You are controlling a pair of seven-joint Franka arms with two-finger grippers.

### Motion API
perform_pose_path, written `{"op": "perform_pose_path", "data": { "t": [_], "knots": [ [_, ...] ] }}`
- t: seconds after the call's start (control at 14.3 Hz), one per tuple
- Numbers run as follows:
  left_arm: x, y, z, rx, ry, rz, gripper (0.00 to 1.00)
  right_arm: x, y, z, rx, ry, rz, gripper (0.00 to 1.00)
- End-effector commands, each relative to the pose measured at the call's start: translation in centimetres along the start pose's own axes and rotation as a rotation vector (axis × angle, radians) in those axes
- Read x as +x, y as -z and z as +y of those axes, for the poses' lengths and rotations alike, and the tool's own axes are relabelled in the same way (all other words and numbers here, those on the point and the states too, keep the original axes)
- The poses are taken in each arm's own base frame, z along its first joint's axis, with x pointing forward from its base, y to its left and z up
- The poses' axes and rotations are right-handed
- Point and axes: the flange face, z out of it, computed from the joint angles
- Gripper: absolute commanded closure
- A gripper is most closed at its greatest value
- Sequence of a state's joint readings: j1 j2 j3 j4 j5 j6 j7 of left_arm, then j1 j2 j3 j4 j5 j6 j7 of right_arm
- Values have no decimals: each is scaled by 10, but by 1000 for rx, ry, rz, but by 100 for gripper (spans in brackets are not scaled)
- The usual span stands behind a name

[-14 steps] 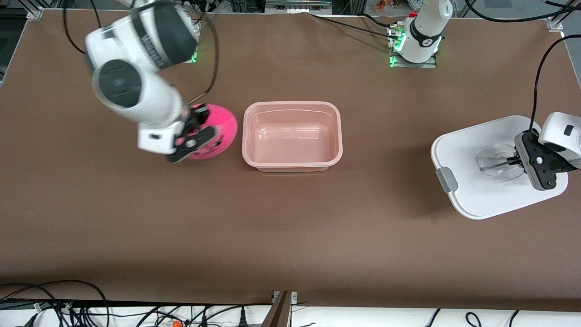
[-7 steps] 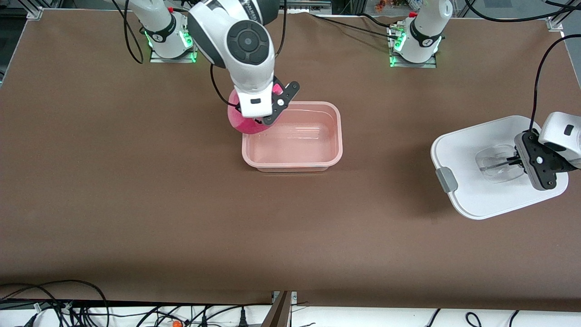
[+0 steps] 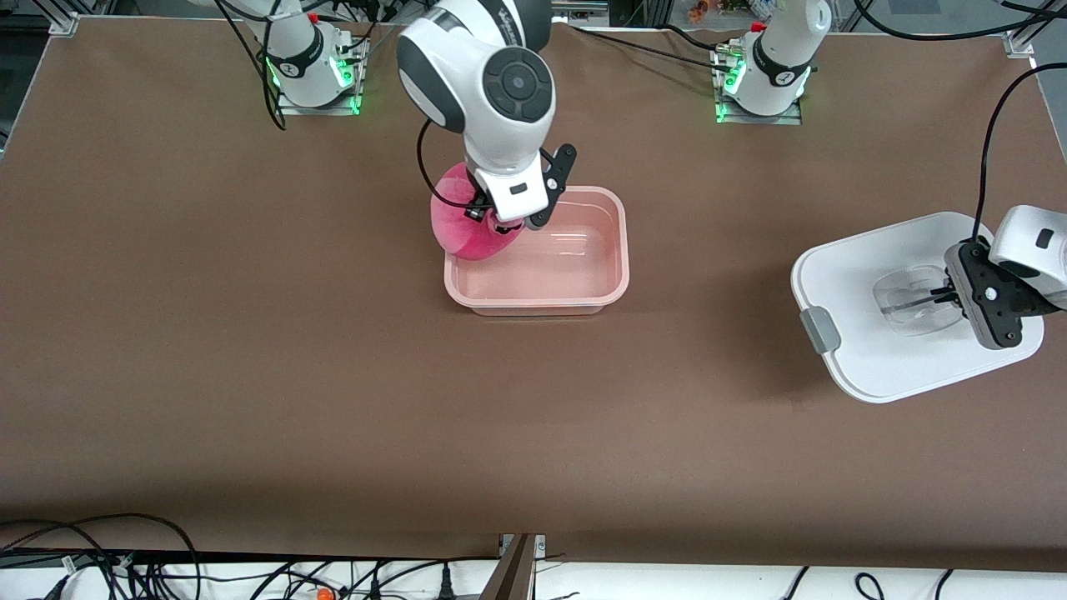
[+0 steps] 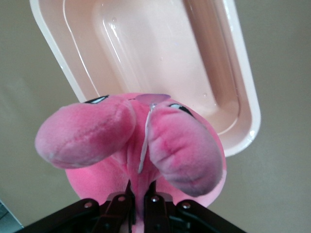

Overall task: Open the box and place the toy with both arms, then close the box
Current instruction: 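Carry the pink toy with the right gripper into the pink box, then open the right gripper to release the toy and withdraw it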

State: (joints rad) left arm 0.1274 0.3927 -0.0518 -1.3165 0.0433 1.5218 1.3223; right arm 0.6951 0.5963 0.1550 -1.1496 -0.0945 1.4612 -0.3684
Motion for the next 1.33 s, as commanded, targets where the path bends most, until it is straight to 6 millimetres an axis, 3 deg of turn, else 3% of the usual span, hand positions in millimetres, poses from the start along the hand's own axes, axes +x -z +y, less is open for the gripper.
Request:
{"op": "perform_pose_path", "data": {
  "t": [0.0,0.35,1.05,1.26],
  "knots": [
    [0,9,3,1,-21,5,100,20,-14,1,-28,20,5,100],
    [0,10,3,2,-23,5,100,53,-58,3,-80,42,4,100],
    [6,10,5,2,-35,4,100,55,-44,22,-127,-45,83,100],
    [5,9,5,1,-35,4,100,74,-73,6,-140,-30,55,100]
  ]
}}
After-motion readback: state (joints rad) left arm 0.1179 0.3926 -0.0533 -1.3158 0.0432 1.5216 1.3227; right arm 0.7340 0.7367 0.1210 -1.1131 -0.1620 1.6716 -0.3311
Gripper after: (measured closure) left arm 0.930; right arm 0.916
